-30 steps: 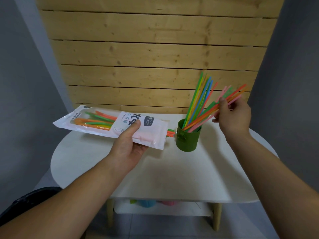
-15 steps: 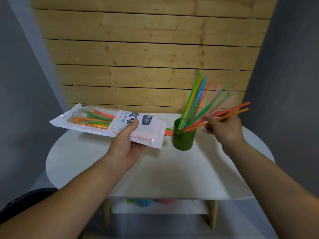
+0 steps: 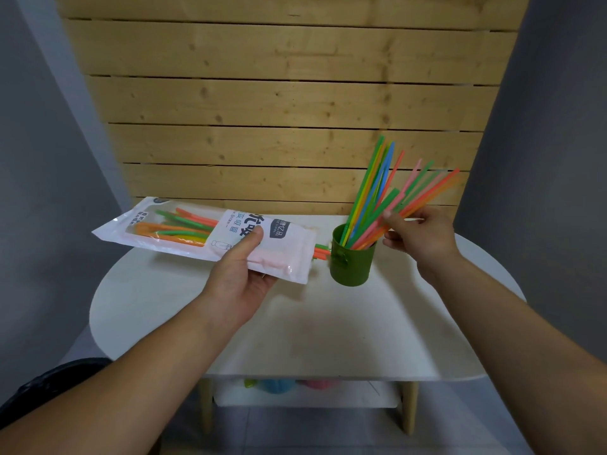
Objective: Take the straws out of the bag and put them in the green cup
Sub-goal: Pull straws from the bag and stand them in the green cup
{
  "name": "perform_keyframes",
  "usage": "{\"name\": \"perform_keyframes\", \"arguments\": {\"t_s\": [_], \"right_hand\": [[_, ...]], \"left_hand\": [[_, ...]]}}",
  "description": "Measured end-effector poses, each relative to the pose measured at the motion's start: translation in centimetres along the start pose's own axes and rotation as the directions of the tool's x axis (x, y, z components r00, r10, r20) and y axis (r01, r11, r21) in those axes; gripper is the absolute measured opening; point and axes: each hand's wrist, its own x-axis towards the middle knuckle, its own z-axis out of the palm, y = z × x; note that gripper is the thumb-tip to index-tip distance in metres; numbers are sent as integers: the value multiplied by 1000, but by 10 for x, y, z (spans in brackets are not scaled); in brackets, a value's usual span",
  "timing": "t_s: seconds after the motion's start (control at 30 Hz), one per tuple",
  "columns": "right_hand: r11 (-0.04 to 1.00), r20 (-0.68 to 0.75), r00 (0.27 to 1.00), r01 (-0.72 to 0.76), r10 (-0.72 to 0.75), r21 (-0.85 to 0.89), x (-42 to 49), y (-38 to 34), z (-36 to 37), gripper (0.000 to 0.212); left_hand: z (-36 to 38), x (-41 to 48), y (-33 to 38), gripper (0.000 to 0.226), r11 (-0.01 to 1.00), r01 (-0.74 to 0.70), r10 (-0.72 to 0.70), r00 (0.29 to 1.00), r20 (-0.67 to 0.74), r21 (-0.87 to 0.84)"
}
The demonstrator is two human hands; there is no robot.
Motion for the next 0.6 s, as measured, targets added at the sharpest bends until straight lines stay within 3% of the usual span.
{"name": "perform_keyframes", "arguments": {"t_s": [0.13, 0.2, 0.27, 0.43, 0.6], "right_hand": [[979, 20, 979, -203, 203, -16, -15, -3, -1, 61], [928, 120, 927, -337, 356, -159, -31, -10, -4, 58], [891, 260, 854, -413, 450, -187, -46, -15, -2, 48], [885, 449, 834, -432, 320, 173, -67, -20, 31, 20], [881, 468, 850, -394, 242, 261, -75, -17, 52, 4]], "left_hand": [[2, 0, 0, 35, 1000, -13, 13, 1000, -4, -6], [3, 0, -1, 38, 1000, -19, 19, 1000, -4, -15], [3, 0, -1, 39, 999, -22, 22, 1000, -10, -23], [6, -1, -2, 26, 999, -22, 22, 1000, -4, -26], [6, -3, -1, 20, 999, -32, 32, 999, 11, -12]]}}
